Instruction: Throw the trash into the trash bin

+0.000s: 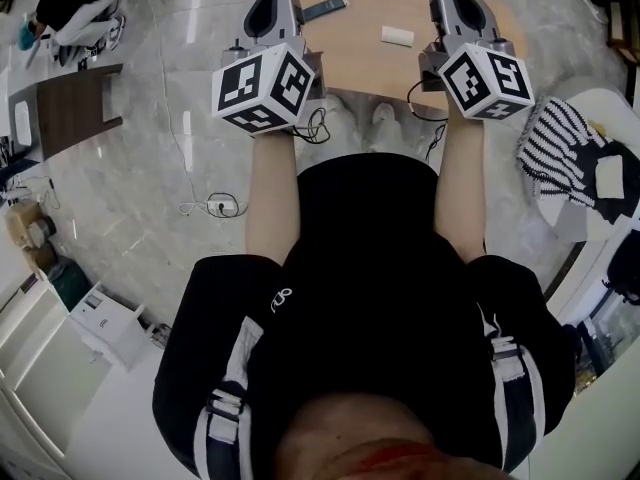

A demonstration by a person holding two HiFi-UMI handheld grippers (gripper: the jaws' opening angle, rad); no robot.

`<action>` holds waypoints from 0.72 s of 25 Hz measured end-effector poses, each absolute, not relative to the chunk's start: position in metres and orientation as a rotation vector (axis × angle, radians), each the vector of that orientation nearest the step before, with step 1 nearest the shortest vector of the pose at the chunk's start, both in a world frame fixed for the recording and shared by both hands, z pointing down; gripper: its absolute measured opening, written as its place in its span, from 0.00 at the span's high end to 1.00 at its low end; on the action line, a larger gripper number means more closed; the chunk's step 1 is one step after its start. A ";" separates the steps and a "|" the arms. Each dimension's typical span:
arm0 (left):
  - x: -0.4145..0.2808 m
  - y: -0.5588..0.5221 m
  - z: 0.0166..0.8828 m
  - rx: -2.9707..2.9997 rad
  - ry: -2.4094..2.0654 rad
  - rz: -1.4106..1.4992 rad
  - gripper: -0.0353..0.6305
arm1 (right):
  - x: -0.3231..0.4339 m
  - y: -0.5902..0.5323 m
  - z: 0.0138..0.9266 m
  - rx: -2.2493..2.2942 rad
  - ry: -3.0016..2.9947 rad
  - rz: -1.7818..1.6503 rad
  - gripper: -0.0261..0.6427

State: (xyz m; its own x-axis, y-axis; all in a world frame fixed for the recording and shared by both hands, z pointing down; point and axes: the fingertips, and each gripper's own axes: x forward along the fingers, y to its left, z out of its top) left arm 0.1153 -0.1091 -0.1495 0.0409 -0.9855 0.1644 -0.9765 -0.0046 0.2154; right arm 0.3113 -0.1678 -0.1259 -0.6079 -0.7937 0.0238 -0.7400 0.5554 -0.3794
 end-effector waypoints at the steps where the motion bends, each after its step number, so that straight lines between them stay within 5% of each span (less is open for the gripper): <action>1: 0.109 -0.111 -0.145 2.042 -2.003 -0.040 0.94 | 0.305 -0.169 -0.122 -1.312 2.643 -0.544 0.94; 18: -0.009 -0.115 -0.021 1.773 -1.969 0.076 0.94 | 0.174 -0.162 -0.030 -1.285 2.858 -0.759 0.94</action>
State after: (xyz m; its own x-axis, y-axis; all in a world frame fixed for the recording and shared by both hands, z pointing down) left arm -0.0088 -0.1146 -0.0214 -0.0400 -0.9215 0.3864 -0.9484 0.1567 0.2755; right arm 0.1740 -0.1618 -0.0299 -0.6795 -0.6859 0.2603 -0.7247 0.5723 -0.3839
